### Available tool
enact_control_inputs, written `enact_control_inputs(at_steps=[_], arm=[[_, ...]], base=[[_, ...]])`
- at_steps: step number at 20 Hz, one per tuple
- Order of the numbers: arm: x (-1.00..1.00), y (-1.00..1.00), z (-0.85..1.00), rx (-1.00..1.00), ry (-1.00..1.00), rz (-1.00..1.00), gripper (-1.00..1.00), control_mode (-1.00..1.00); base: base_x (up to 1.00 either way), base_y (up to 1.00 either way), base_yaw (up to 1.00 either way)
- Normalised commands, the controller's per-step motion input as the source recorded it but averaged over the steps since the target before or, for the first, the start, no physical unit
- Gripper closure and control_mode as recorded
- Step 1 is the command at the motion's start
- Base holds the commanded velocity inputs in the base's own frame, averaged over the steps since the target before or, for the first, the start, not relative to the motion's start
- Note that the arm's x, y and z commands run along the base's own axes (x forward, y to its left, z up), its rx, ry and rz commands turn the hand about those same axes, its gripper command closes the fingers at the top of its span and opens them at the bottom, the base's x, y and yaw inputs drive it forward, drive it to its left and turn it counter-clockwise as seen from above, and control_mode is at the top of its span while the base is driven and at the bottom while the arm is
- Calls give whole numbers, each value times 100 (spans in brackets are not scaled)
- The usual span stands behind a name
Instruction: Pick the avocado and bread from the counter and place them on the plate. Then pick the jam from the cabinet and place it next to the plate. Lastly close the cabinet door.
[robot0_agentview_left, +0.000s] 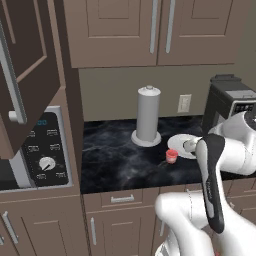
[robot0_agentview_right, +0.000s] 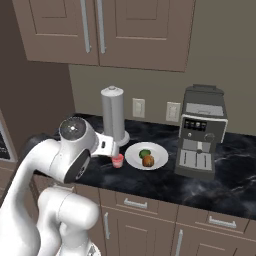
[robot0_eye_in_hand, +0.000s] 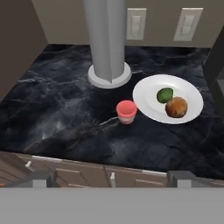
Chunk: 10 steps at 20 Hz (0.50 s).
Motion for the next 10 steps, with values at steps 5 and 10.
enact_control_inputs(at_steps=[5,10], arm=[[-62,7,78,0,0,0,-100,-100],[-66,28,53,-1,-1,-3,-100,-100]], base=[[0,0,0],[0,0,0]])
